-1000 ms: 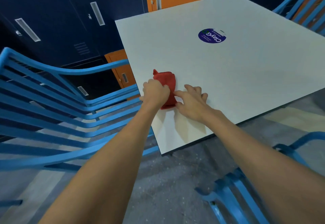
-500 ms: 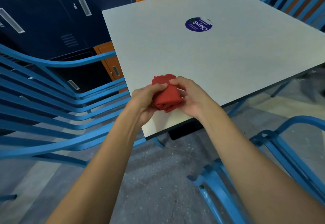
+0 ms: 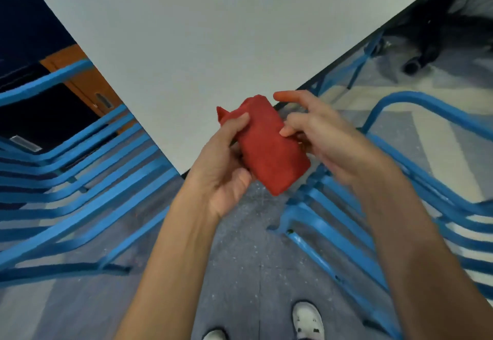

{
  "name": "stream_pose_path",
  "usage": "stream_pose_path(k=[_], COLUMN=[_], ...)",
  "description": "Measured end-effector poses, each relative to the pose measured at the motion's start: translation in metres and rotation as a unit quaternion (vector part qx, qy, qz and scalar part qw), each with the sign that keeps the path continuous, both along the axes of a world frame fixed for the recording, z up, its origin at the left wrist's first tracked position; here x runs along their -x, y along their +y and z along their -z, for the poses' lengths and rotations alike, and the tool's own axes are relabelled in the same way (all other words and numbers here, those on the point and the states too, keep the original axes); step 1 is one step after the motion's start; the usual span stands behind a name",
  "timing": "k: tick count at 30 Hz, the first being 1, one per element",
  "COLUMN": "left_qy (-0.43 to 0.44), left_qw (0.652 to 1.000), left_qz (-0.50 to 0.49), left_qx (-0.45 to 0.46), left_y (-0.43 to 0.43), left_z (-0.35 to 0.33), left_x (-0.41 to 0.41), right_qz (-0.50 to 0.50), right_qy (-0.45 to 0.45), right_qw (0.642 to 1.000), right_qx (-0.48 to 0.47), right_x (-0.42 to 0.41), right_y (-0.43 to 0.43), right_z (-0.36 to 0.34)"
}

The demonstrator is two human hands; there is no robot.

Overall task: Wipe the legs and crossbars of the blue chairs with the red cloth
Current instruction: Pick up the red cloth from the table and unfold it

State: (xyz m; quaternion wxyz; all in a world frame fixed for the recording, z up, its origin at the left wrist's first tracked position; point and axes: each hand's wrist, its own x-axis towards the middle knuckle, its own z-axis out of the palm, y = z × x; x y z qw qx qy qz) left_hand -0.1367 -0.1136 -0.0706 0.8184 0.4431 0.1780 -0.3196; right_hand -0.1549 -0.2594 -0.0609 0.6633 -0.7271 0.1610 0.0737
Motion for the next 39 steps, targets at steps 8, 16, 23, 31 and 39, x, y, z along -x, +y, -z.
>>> stream_pose_path(k=[8,16,23,31,39], left_qy=[-0.126,0.018,0.085,0.198,0.159], left_qw=[0.952,0.934,0.952,0.963,0.975], left_qz=[0.122,0.282,0.244,0.102,0.019], left_qx=[-0.252,-0.217,-0.165,-0.154,-0.153], left_y=[0.036,0.050,0.039,0.008,-0.006], left_z=[0.091,0.199,0.307,0.447,0.562], left_x=[0.071,0.141,0.152,0.129,0.110], right_qz=[0.054,0.081,0.047,0.169,0.147], right_qy=[-0.010,0.095,0.107,0.125,0.021], right_qw=[0.990,0.970,0.986,0.961,0.960], right_qx=[0.128,0.208,0.116,0.177,0.236], right_x=[0.100,0.180,0.191,0.157,0.120], right_y=[0.063,0.089,0.084,0.029,-0.010], right_z=[0.085,0.212,0.308,0.423,0.450])
